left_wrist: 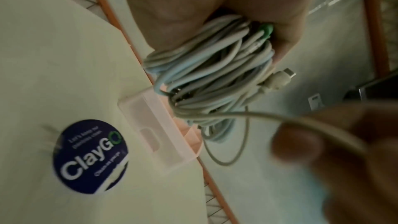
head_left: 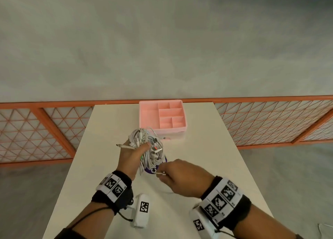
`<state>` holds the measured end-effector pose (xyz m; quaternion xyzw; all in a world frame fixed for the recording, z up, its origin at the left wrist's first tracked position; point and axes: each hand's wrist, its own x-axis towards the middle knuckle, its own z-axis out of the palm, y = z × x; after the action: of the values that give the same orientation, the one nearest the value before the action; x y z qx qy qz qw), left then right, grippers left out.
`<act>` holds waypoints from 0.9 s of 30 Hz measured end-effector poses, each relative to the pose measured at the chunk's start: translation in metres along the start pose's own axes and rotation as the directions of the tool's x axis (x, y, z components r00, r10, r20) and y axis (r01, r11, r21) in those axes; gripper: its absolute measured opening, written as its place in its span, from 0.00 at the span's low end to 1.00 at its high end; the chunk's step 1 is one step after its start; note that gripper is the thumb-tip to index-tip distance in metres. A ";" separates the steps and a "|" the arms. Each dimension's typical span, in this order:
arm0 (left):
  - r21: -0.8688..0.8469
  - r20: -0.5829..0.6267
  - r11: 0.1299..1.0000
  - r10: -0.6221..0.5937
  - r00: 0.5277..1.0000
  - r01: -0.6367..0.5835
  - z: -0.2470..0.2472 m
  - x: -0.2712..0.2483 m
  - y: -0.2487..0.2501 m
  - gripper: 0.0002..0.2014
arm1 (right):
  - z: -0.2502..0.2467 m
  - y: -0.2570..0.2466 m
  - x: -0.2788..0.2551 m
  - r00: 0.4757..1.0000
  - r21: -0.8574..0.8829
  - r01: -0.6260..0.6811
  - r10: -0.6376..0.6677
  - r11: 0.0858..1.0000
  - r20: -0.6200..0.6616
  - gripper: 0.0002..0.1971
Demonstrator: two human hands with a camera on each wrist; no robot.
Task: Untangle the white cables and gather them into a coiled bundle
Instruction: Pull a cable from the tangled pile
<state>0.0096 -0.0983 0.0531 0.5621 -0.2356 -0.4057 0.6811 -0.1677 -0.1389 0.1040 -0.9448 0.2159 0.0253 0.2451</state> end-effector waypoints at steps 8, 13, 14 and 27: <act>-0.027 0.334 0.961 -0.250 0.909 0.274 0.007 -0.022 -0.002 0.20 | -0.067 0.013 0.021 0.992 0.433 -0.013 0.066 0.901 -0.109 0.06; -0.028 0.438 0.920 -0.339 0.833 0.390 0.008 -0.024 0.000 0.21 | -0.068 0.026 0.031 0.976 0.633 0.097 0.050 0.768 -0.210 0.06; -0.026 0.455 0.917 -0.343 0.822 0.397 0.009 -0.024 0.000 0.20 | -0.070 0.026 0.033 0.974 0.648 0.112 0.046 0.754 -0.222 0.05; -0.073 0.569 0.884 -0.343 0.747 0.461 0.008 -0.030 0.001 0.23 | -0.045 0.054 0.040 0.951 0.721 0.068 0.173 0.690 -0.255 0.06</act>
<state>-0.0128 -0.0786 0.0599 0.3871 -0.2466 -0.7075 0.5374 -0.1572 -0.2190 0.1130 -0.7578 0.2706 -0.1997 0.5592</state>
